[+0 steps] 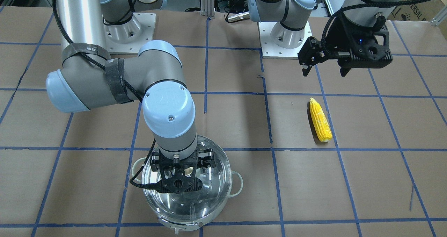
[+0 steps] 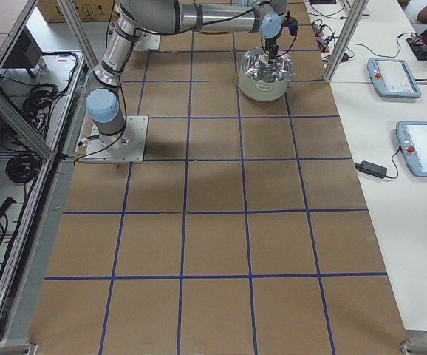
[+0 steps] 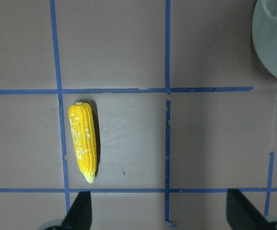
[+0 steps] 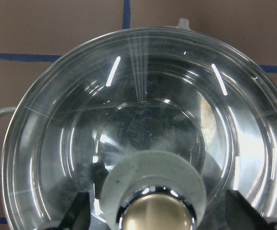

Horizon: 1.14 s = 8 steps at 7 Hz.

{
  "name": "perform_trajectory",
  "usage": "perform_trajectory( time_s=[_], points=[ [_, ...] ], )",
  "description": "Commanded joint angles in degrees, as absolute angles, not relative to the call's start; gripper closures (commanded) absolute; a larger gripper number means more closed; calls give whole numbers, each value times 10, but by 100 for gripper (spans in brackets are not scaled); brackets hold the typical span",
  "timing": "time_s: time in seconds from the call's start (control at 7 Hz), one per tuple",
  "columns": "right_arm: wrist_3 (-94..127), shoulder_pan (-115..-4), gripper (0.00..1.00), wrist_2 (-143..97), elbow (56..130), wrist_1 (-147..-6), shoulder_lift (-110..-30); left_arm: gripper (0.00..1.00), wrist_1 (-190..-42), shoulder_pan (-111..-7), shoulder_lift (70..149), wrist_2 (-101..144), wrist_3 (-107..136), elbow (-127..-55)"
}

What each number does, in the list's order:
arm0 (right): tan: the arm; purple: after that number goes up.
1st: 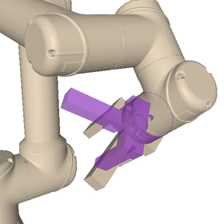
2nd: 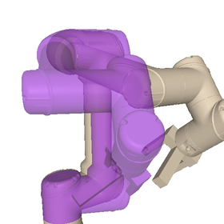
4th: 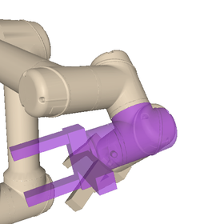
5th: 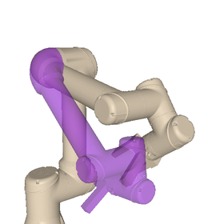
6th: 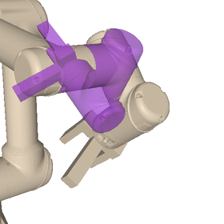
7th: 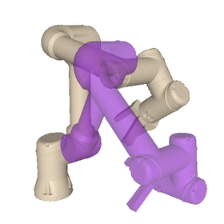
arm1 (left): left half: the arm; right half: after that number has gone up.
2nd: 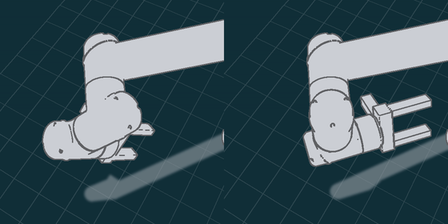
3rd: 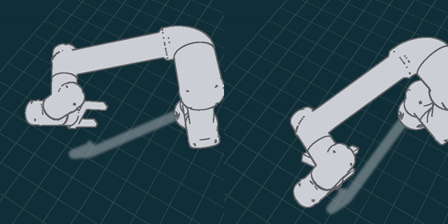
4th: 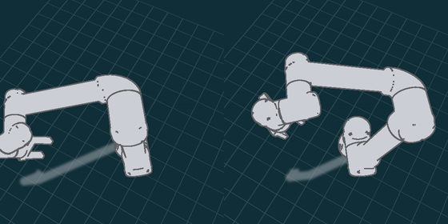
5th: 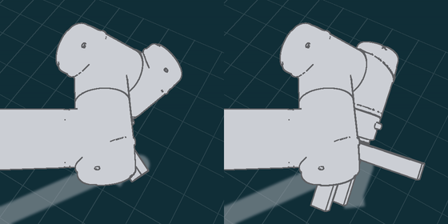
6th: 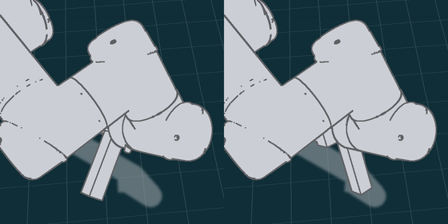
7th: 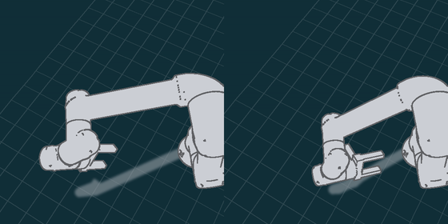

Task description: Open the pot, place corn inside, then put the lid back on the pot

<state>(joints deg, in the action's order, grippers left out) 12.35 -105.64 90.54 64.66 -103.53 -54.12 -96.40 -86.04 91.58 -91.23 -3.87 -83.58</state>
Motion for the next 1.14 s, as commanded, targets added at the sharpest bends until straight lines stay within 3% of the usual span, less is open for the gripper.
perform_trajectory(
  time_s=[0.0, 0.43, 1.0],
  points=[
    [124, -1056, 5, 911, 644, -1035, -540, 0, -964, -860, 915, -912, -39, -836],
    [124, -1056, 23, 911, 642, -1035, -540, 0, -964, -860, 915, -912, -39, -836],
    [124, -1056, 68, 910, 642, -1034, -540, 0, -963, -860, 913, -912, -40, -836]
  ],
)
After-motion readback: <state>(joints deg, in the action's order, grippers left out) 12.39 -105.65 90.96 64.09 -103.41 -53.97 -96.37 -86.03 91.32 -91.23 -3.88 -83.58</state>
